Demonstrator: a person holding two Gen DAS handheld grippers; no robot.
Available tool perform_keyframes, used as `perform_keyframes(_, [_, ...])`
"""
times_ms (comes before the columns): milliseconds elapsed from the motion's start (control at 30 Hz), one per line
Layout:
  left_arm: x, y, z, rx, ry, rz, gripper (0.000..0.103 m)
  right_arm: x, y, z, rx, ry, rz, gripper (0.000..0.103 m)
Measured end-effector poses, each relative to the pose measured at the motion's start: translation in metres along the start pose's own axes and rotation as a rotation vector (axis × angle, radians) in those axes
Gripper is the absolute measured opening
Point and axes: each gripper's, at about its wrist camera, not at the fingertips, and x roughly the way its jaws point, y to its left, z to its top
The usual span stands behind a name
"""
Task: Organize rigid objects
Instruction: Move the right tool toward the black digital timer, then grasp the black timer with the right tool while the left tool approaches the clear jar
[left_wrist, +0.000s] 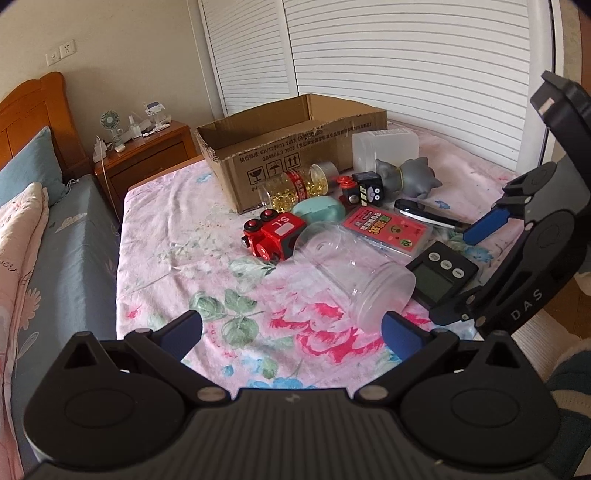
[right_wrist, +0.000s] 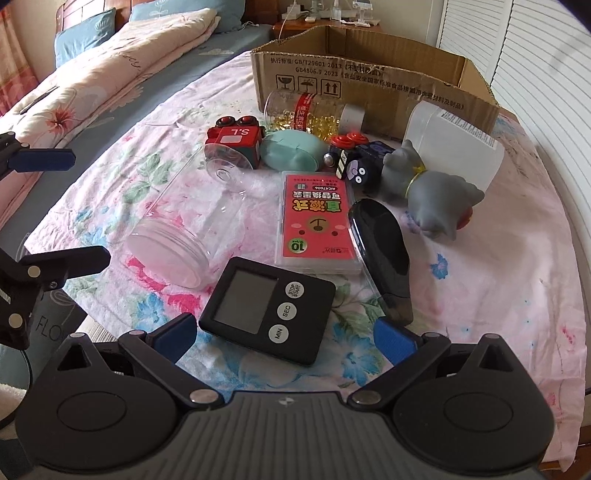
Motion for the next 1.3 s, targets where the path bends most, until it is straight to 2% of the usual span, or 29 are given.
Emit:
perform_keyframes(300, [0.001,-0.004,-0.001,0.01,-0.015,-0.028,0.102,0.002,-0.004,0.005,-0.013,0.008,-0.006,0.103])
perform_keyframes(500, [0.001,-0.011,0.005,0.018,-0.021,-0.062,0.102,-0.003,-0.022,-0.004,0.022,0.005,-0.027,0.103])
perform_keyframes(700, [0.002,-0.018,0.01,0.054,-0.029,-0.066,0.102,-0.009,-0.038,-0.012,0.053,-0.01,-0.046,0.103])
perform_keyframes(967, [0.013,-0.021,0.014,0.1,-0.007,-0.075,0.102,-0.013,-0.038,-0.018,0.028,-0.035,-0.028,0.103])
perform_keyframes(1300, [0.026,-0.018,0.016,0.173,0.018,-0.131,0.102,-0.014,-0.034,-0.017,-0.019,-0.071,0.013,0.099])
